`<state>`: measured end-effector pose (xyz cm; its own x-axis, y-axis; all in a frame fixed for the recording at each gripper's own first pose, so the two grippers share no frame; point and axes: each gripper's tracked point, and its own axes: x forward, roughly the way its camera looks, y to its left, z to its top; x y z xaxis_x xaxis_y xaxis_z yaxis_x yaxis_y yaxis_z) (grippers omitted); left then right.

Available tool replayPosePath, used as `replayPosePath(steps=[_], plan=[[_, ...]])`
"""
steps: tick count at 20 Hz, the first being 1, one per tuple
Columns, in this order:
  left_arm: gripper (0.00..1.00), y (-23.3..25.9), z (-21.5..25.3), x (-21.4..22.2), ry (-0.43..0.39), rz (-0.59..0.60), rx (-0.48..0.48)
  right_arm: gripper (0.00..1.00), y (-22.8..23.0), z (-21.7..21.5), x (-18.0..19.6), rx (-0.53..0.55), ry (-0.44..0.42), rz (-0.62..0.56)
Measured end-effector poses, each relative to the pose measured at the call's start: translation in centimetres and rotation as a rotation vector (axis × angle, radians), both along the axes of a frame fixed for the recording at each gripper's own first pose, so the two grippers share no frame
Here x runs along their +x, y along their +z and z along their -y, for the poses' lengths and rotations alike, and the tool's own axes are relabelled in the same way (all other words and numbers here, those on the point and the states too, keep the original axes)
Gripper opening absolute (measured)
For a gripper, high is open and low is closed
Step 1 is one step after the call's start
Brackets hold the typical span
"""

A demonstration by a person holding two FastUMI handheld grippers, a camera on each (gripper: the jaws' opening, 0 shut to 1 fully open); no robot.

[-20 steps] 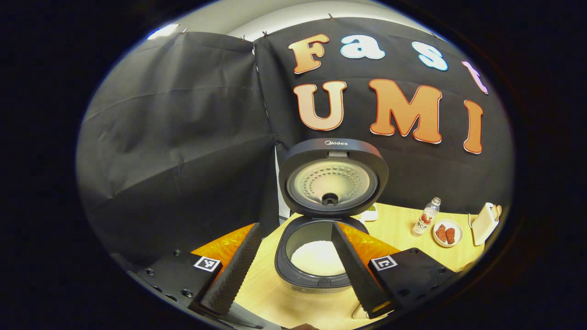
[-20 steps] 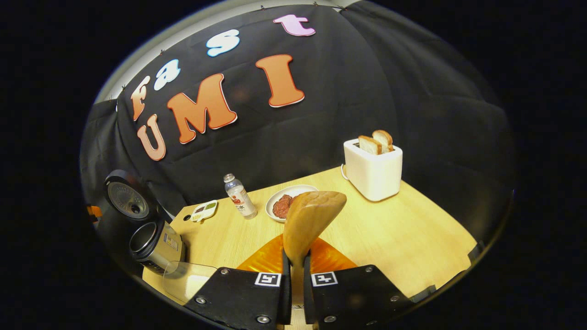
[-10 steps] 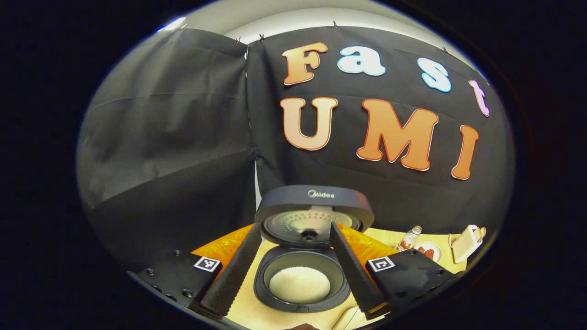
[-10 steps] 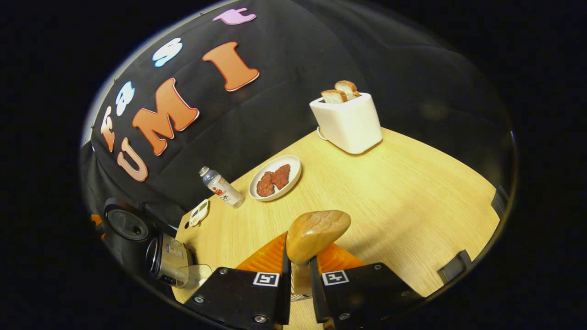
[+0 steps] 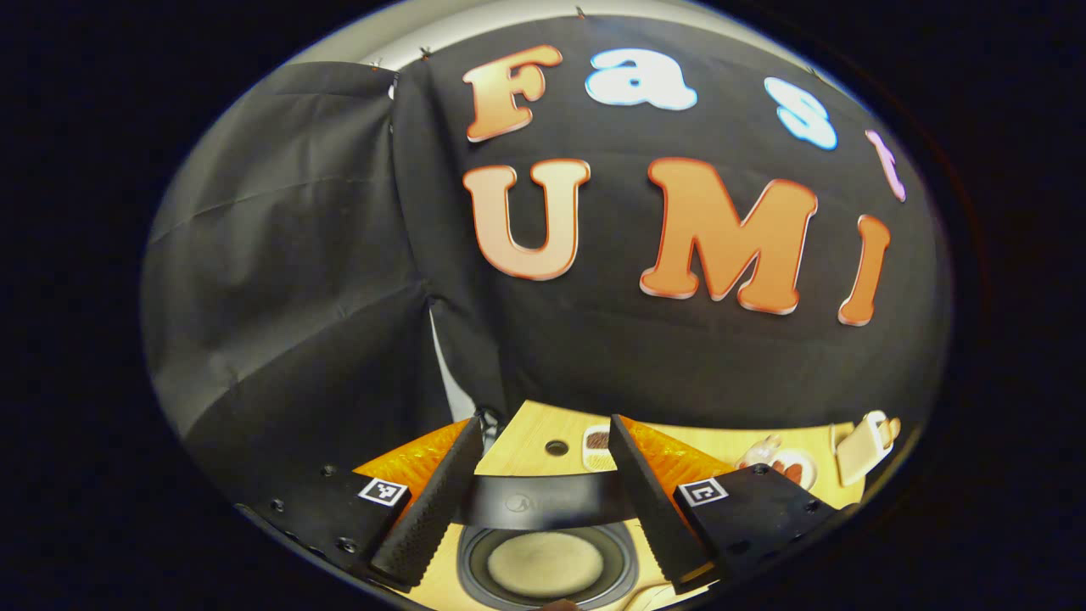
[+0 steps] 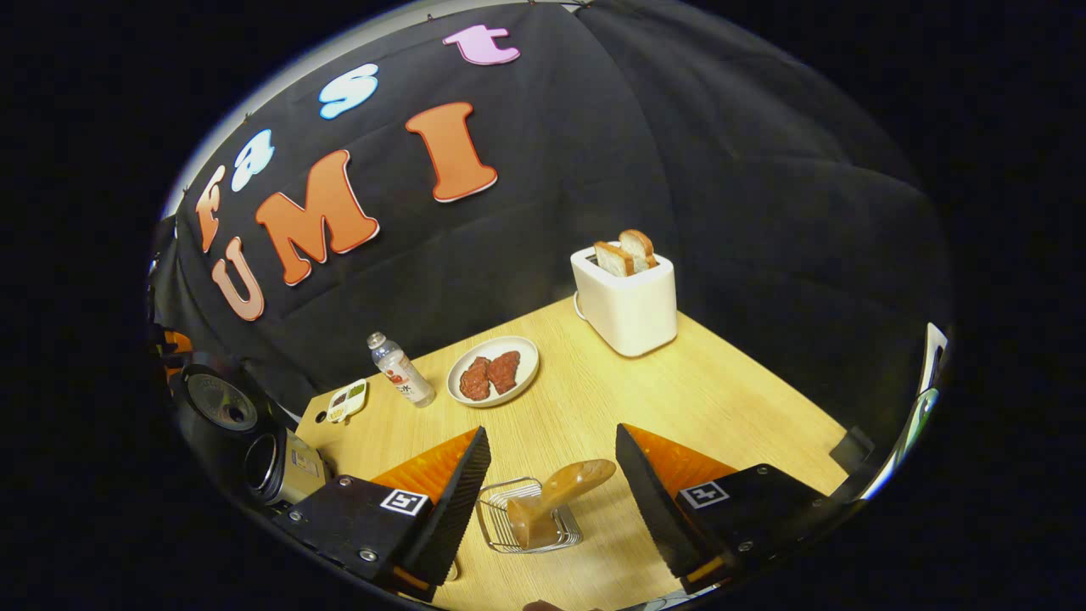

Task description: Close the left gripper, press the button to open the rice cooker; take a wooden spoon from the chopstick holder with the right hand, scoop a spoonful of rice and pour it into the rice cooker, then put the wooden spoon back into the chopstick holder.

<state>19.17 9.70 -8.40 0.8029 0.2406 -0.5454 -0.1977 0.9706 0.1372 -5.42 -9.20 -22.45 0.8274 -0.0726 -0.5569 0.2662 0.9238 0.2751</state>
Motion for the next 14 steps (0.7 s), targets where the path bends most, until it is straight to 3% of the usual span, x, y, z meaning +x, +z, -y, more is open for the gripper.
replayPosePath(steps=[4, 8, 11, 14], plan=[[1.00, -3.2, 1.9, -0.7, -0.053, -0.133, -0.068, 0.92, 2.1, -0.5, -0.3, -0.004, 0.003, 0.043], [1.00, -8.9, 3.1, -6.6, 0.006, -0.395, -0.231, 0.92, 2.4, -1.6, -0.3, 0.000, 0.029, 0.043], [0.94, -12.4, 2.9, -10.3, -0.005, -0.504, -0.235, 0.92, 2.4, -2.5, 0.0, -0.003, 0.067, 0.034], [0.98, -15.1, 2.6, -13.5, 0.027, -0.617, -0.231, 0.92, 2.9, -3.0, 0.5, -0.029, 0.102, 0.036]])
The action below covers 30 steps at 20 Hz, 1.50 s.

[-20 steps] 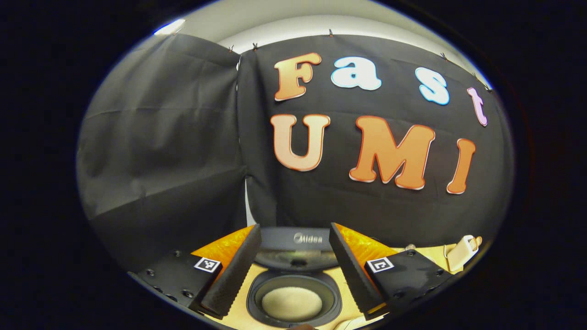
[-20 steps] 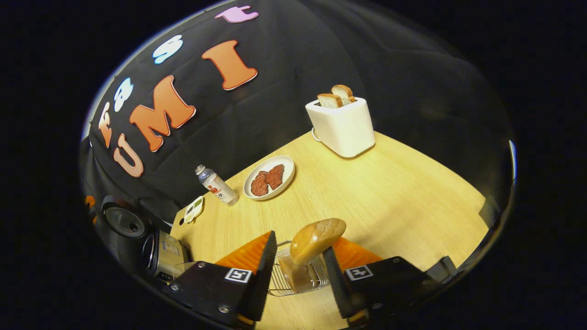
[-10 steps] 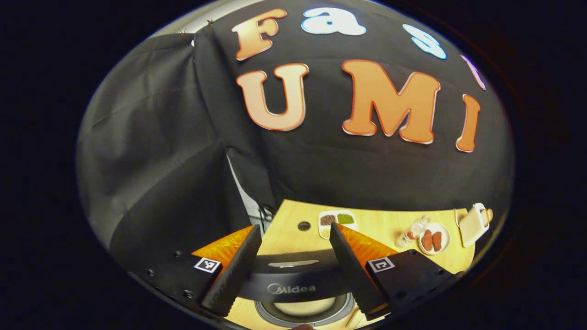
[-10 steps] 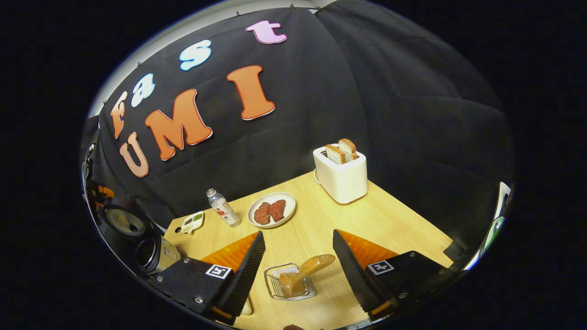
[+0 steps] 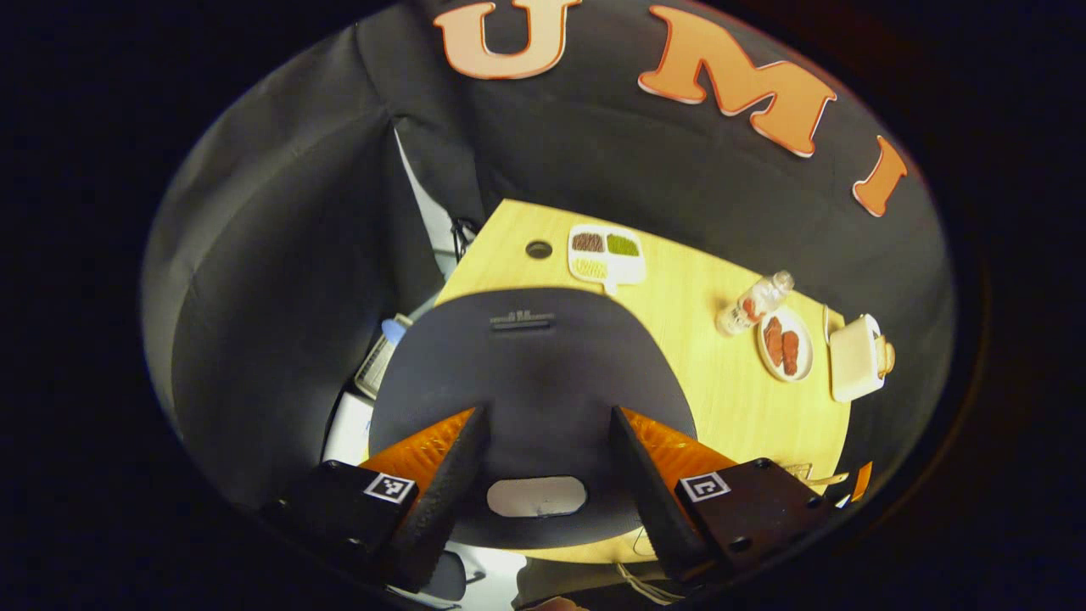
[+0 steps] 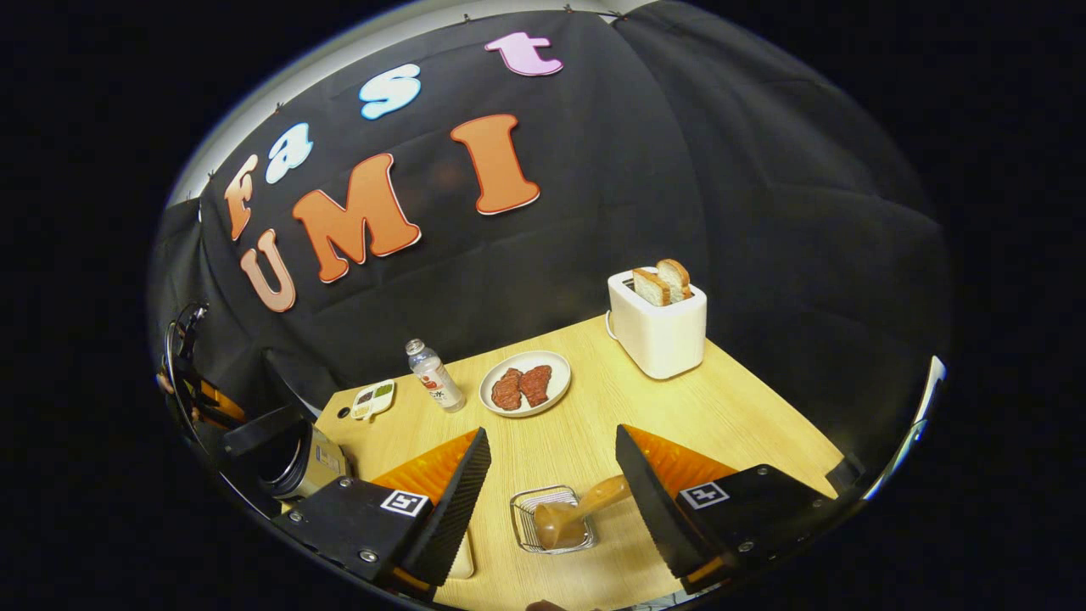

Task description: Close the left gripper, press the button to open the rice cooker; take a wooden spoon from the chopstick holder with the right hand, scoop a spoonful of rice and pour it into the rice cooker, then put the wooden spoon back into the chopstick holder.

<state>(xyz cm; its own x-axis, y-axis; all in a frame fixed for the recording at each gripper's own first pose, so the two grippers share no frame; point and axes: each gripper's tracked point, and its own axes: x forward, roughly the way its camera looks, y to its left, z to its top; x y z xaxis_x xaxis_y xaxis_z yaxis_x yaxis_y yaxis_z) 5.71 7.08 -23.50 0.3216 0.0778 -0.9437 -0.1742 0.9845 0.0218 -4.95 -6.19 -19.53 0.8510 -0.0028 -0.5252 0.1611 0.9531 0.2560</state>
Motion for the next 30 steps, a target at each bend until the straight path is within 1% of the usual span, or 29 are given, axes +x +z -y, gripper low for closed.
replayPosePath(steps=[1, 2, 3, 4, 5, 6, 7, 8, 10, 12, 14, 16, 17, 20, 21, 23, 25, 28, 30], plan=[[0.98, -1.2, -0.3, -0.7, 0.008, -0.037, 0.005, 0.92, 0.3, -0.4, 0.2, -0.005, 0.016, 0.003], [0.95, -2.5, -0.5, -1.8, 0.026, -0.085, 0.013, 0.92, 0.4, -0.7, 0.3, -0.013, 0.026, 0.004], [0.97, -4.1, -0.4, -2.7, 0.059, -0.126, 0.005, 0.92, 0.7, -1.0, 0.5, -0.020, 0.040, 0.010], [1.00, -3.9, -0.1, -2.7, 0.072, -0.134, 0.003, 0.92, 0.9, -1.3, 0.7, -0.034, 0.051, 0.015], [0.99, -4.6, -0.5, -1.7, 0.076, -0.114, 0.016, 0.92, 1.1, -1.5, 0.9, -0.047, 0.064, 0.017], [0.99, -4.2, 0.2, -2.2, 0.100, -0.136, 0.009, 0.92, 1.3, -1.9, 1.0, -0.057, 0.075, 0.019], [0.99, -4.4, 0.0, -1.5, 0.095, -0.115, 0.017, 0.92, 1.6, -2.2, 1.1, -0.068, 0.087, 0.024], [0.98, -4.7, 0.7, -1.7, 0.092, -0.138, 0.010, 0.92, 1.7, -2.6, 1.3, -0.074, 0.098, 0.029], [0.99, -4.6, 0.7, -1.9, 0.078, -0.098, 0.024, 0.92, 2.3, -3.6, 1.4, -0.070, 0.124, 0.044], [0.99, -4.7, 0.6, -1.8, 0.064, -0.021, 0.043, 0.92, 3.5, -4.8, 1.9, -0.060, 0.154, 0.094], [0.99, -4.3, 0.5, -1.8, 0.067, 0.072, 0.056, 0.93, 4.7, -6.2, 2.6, -0.056, 0.185, 0.149], [0.98, -3.3, 1.1, -1.3, 0.072, 0.189, 0.032, 0.94, 6.7, -7.3, 3.2, -0.065, 0.204, 0.217], [0.98, -2.1, 1.3, -1.1, 0.066, 0.255, 0.036, 0.94, 7.6, -7.6, 3.6, -0.073, 0.202, 0.246], [0.99, 3.3, 1.4, 0.1, 0.007, 0.497, 0.106, 0.93, 10.5, -9.2, 4.6, -0.092, 0.201, 0.330], [0.98, 5.3, 1.9, 0.5, -0.017, 0.577, 0.134, 0.94, 11.6, -9.9, 4.8, -0.096, 0.210, 0.367], [0.98, 9.2, 3.6, 0.3, -0.058, 0.700, 0.163, 0.94, 13.3, -10.6, 4.9, -0.114, 0.218, 0.430], [0.98, 12.2, 5.1, -0.4, -0.086, 0.797, 0.162, 0.94, 14.5, -11.2, 5.1, -0.132, 0.225, 0.474], [0.98, 15.1, 7.6, -0.8, -0.117, 0.929, 0.146, 0.94, 15.7, -12.6, 5.0, -0.128, 0.251, 0.507], [0.97, 17.3, 8.8, -1.4, -0.142, 1.015, 0.158, 0.94, 16.6, -12.9, 5.2, -0.139, 0.247, 0.532]])
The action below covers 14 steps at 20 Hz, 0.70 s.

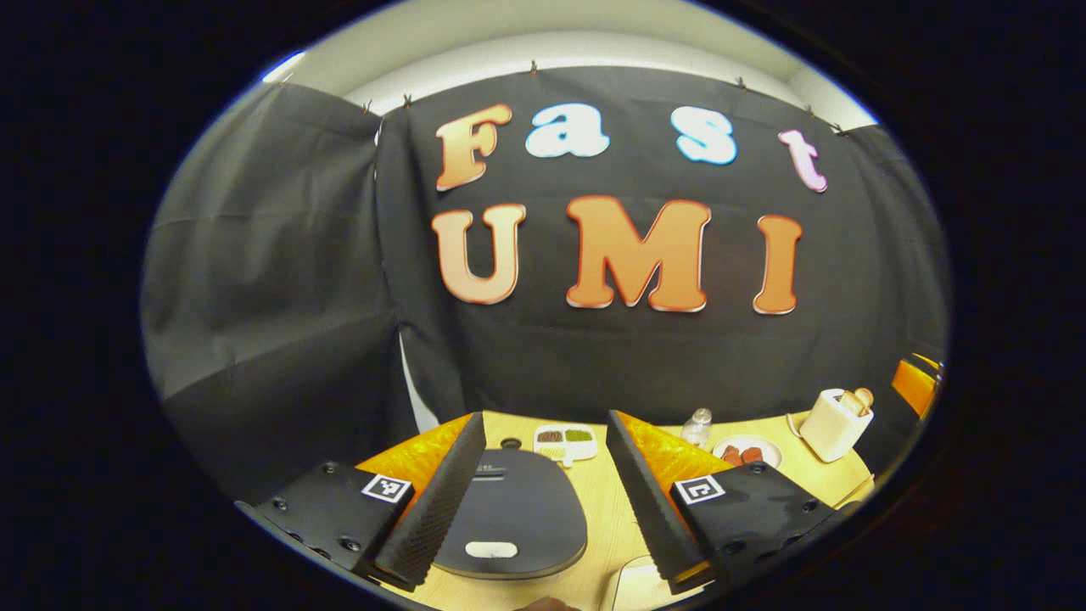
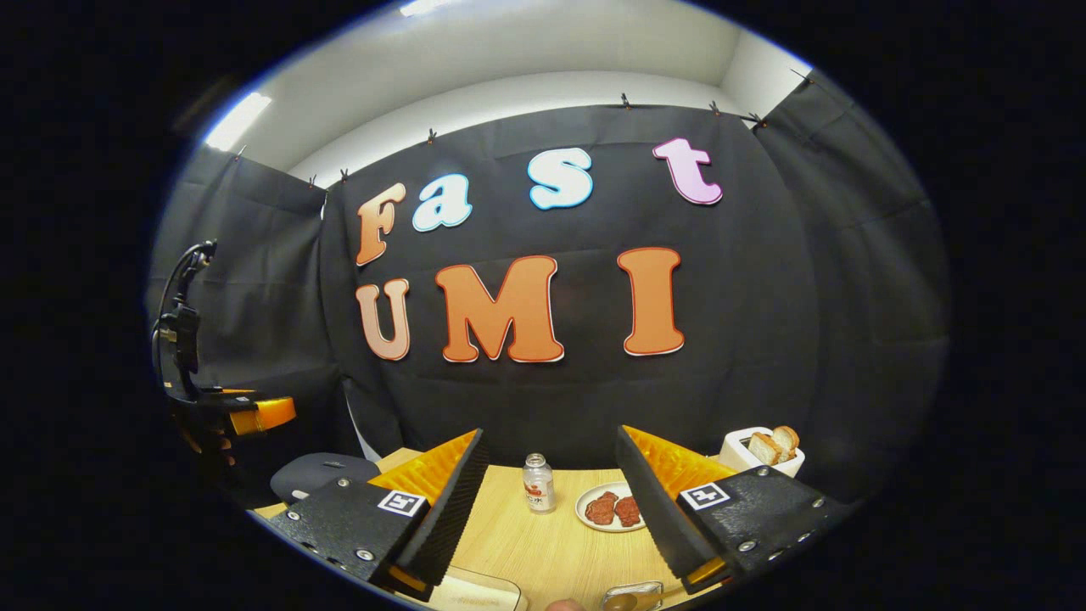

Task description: Close the left gripper, press the button to open the rice cooker; take a wooden spoon from the chopstick holder with the right hand, scoop a spoonful of rice and pour it into the rice cooker, then put the wooden spoon back into the chopstick holder.

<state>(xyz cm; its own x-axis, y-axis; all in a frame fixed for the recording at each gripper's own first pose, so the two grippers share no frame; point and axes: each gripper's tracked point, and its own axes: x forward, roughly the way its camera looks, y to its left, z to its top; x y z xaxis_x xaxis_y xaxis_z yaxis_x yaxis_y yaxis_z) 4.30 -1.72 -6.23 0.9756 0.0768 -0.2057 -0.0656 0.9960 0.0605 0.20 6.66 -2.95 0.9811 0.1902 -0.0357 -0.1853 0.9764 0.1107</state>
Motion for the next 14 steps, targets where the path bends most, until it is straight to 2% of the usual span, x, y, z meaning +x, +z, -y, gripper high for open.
replayPosePath(steps=[4, 11, 14], plan=[[0.96, 2.7, 2.4, -1.4, -0.052, 0.119, 0.017, 0.93, 1.2, -1.5, 0.0, -0.016, 0.012, 0.053], [0.97, 4.4, 3.5, -3.6, -0.073, 0.203, 0.084, 0.93, 1.5, -3.9, 0.1, -0.060, 0.059, 0.086], [0.99, 4.2, 4.1, -3.7, -0.069, 0.205, 0.053, 0.93, 1.3, -4.3, 0.4, -0.056, 0.069, 0.083]])
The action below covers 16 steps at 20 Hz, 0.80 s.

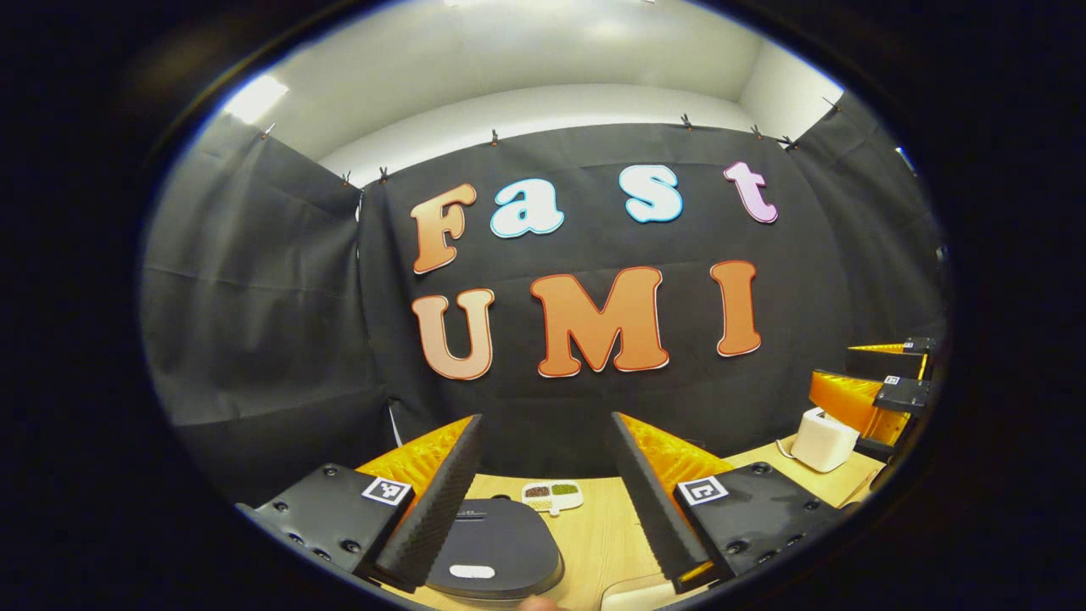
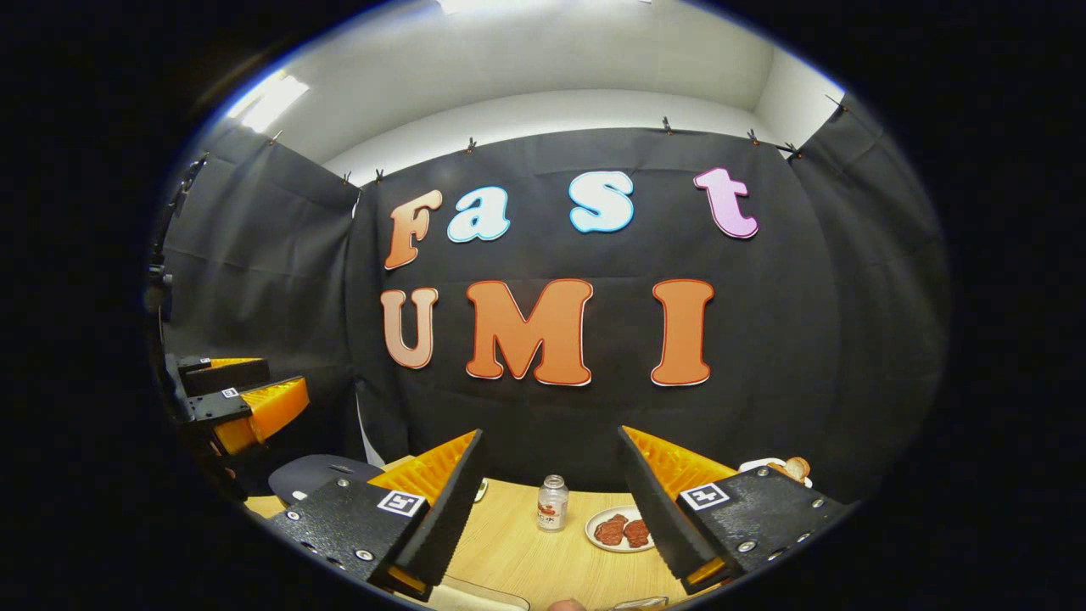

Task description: Close the left gripper, press the button to open the rice cooker; take a wooden spoon from the chopstick holder with the right hand, scoop a spoonful of rice and pour it into the rice cooker, then put the wooden spoon back into the chopstick holder.

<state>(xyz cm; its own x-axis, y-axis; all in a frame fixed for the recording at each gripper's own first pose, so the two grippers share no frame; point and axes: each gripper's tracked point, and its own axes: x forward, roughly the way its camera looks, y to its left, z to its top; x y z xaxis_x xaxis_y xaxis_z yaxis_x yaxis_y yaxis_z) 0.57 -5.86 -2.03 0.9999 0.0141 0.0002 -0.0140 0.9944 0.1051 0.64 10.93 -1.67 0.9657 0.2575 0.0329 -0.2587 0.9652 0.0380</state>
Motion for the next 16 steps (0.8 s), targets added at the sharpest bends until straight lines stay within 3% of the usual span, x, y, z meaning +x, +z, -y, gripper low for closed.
replayPosePath(steps=[16], plan=[[1.00, 0.8, -2.9, -2.4, 0.058, 0.043, -0.050, 0.94, 1.9, -4.4, 0.2, 0.016, 0.088, 0.042]])
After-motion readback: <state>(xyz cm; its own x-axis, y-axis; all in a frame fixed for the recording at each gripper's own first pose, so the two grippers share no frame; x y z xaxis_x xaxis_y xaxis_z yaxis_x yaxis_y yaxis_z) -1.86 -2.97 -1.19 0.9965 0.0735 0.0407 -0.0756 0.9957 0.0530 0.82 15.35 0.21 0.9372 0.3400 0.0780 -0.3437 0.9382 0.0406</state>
